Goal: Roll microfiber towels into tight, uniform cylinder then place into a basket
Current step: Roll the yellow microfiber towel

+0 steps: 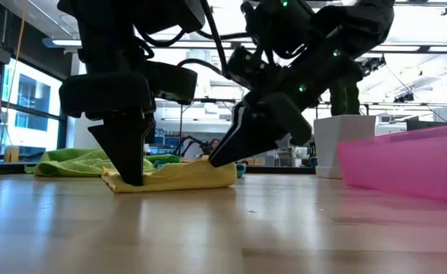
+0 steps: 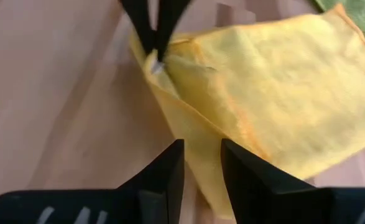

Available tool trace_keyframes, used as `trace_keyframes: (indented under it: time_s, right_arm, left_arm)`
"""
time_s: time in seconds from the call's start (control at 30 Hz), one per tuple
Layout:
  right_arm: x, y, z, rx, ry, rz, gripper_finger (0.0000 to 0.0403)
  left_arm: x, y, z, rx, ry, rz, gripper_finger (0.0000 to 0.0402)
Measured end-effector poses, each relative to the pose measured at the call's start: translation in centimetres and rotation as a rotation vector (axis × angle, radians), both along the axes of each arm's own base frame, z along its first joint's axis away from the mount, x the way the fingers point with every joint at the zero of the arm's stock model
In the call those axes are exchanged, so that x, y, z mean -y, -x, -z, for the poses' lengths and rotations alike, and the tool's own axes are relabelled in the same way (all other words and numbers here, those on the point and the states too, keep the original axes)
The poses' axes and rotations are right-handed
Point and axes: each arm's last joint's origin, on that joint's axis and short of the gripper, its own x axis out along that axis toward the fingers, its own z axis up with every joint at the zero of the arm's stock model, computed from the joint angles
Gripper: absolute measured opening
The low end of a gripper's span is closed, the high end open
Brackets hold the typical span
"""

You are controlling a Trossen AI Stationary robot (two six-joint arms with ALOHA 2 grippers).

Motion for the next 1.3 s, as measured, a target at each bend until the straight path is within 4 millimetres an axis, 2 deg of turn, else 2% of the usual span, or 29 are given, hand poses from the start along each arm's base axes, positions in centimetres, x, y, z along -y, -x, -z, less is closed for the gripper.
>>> trace_keyframes:
  time_s: [0.27,0.53,0.73,0.87,0.93,1.07,1.3]
  right_arm:
    - [1.9,-0.2,0.1,-0.008,-0.018,0.032,0.0098]
    - [2.6,-0.1,0.1,-0.027,-0.018,0.037,0.0098]
    - [2.9,0.5,-2.9,0.033,0.079,0.134,0.0098]
    - [1.8,0.9,-3.9,0.038,-0.05,0.051,0.0098]
    - [1.1,0.9,-3.6,0.018,-0.108,-0.006,0.0098]
    - [0.0,0.7,-1.7,-0.02,-0.098,-0.021,0.0098]
    - [0.1,0.0,1.1,-0.035,-0.003,0.066,0.0098]
  left_arm:
    - [-0.4,-0.1,0.0,0.0,0.002,-0.011,0.0]
    - [-0.5,-0.1,0.0,0.0,0.004,-0.014,0.0]
    - [-0.5,-0.1,0.0,-0.001,0.005,-0.014,0.0]
    - [-0.5,-0.1,0.0,-0.002,0.005,-0.014,0.0]
    - [-0.5,-0.1,0.0,-0.001,0.005,-0.014,0.0]
    - [-0.5,-0.1,0.0,-0.001,0.005,-0.015,0.0]
    - [-0.5,-0.1,0.0,-0.001,0.005,-0.015,0.0]
